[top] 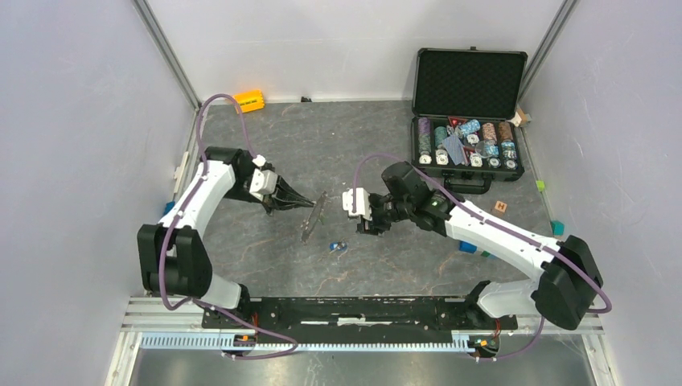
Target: Put the keys on the keyring
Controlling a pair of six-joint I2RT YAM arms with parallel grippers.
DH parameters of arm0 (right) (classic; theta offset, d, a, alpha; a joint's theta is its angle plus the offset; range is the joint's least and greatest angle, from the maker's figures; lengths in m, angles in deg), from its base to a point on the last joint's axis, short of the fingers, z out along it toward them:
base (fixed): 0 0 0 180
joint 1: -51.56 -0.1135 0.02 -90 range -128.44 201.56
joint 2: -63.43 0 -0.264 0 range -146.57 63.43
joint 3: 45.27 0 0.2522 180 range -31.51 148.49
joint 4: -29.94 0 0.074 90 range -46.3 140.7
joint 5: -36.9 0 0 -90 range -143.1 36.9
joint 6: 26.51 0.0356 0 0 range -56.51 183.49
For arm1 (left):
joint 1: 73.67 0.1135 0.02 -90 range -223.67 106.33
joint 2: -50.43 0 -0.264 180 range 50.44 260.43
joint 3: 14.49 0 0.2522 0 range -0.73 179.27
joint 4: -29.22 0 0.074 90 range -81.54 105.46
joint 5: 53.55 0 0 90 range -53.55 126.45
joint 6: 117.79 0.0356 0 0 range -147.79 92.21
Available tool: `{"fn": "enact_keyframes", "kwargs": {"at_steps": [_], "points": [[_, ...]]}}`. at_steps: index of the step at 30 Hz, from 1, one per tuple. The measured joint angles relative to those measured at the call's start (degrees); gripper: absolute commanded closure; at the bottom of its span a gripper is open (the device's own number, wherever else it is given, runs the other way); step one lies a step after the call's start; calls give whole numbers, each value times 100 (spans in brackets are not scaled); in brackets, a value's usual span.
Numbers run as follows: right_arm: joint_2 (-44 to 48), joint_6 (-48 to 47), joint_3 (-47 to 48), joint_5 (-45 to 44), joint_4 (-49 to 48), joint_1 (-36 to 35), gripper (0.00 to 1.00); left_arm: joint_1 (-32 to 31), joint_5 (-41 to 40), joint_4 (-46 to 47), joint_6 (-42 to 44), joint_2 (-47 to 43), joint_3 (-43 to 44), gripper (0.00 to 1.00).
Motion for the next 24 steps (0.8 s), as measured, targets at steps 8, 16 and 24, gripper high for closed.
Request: {"fn": "enact_keyframes", "kwargs": {"at_steps": [8, 16, 24], "points": [[-125, 354, 52, 715, -448, 247, 33, 131, 2, -7, -17, -444, -2, 98], [-551, 708, 1456, 1615, -444, 249, 46, 129, 2, -13, -44, -470, -302, 98], [-879, 802, 1740, 2050, -299, 39, 61, 35, 2, -20, 0, -461, -490, 98]]}}
